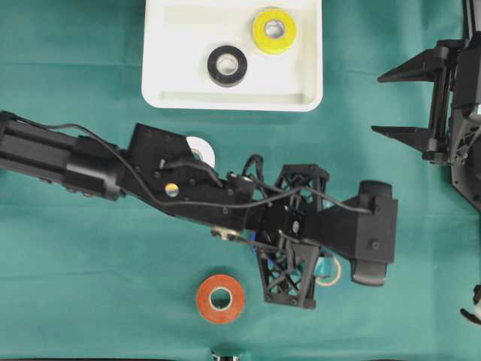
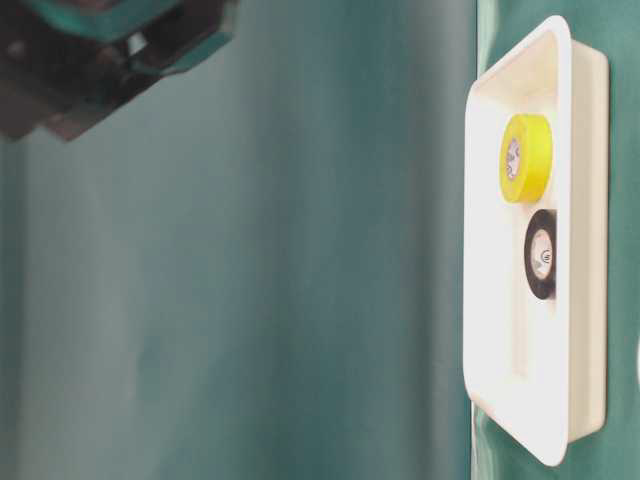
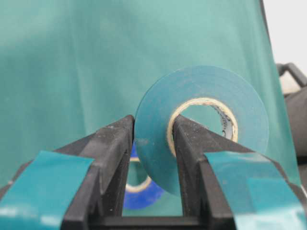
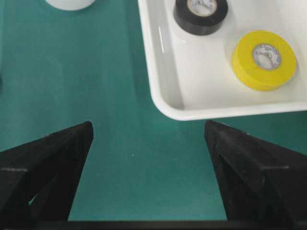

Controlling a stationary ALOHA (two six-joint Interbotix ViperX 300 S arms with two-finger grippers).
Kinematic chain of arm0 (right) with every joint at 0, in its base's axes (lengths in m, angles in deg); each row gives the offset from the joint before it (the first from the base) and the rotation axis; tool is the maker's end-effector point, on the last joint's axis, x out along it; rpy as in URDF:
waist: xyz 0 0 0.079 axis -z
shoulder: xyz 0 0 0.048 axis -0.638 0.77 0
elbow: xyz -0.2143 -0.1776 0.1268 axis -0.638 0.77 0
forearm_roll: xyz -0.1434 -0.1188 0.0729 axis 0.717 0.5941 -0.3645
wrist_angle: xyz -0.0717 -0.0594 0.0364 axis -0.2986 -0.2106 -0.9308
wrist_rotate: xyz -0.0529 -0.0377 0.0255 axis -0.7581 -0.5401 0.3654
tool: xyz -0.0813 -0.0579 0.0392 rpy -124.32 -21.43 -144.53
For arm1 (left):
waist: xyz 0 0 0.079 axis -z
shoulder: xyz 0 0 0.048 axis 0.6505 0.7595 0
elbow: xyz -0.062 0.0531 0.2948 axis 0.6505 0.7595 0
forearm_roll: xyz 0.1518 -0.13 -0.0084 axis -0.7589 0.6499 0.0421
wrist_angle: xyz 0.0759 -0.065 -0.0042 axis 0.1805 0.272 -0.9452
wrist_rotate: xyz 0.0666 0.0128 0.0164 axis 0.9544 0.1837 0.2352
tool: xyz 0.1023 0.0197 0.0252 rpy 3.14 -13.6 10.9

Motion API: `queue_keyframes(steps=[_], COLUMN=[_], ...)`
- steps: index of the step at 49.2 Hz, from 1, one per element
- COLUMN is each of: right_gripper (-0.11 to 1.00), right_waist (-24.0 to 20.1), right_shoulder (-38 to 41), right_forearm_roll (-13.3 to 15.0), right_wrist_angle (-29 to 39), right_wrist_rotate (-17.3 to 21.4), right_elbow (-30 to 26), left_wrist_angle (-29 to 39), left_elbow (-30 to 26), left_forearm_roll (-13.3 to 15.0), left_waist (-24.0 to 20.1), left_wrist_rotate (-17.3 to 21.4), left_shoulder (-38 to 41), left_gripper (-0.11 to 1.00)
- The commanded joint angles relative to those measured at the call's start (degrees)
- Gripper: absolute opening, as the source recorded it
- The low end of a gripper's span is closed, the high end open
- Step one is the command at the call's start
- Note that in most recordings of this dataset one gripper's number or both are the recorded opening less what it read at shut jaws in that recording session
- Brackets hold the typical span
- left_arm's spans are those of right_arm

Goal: Pick up the tape from a random location and place it into the white case.
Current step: 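Lift the teal tape with the left gripper and carry it toward the tray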

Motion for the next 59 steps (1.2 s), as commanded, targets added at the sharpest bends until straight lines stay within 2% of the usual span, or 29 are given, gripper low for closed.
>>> queue_keyframes(steps=[1, 39, 51, 59], right_gripper=[0.89, 0.89, 0.89, 0.89], right_waist=[0.1, 0.1, 0.1, 0.1], right_shoulder=[0.3, 0.3, 0.3, 0.3], right_forearm_roll=[0.0, 0.1, 0.1, 0.1], right_wrist_angle=[-0.2, -0.2, -0.2, -0.2], right_wrist_rotate=[-0.1, 0.0, 0.0, 0.0], right_elbow=[-1.0, -1.0, -1.0, -1.1], left_wrist_angle=[0.1, 0.0, -2.0, -8.1], left_elbow=[-1.3, 2.0, 9.5, 18.7], left_forearm_roll=[-0.2, -0.2, -0.2, -0.1], left_waist=[0.0, 0.0, 0.5, 1.2], left_wrist_rotate=[0.1, 0.0, -0.2, -0.4], left_shoulder=[-3.5, -5.9, -10.8, -17.4], left_gripper=[0.22, 0.22, 0.22, 0.22])
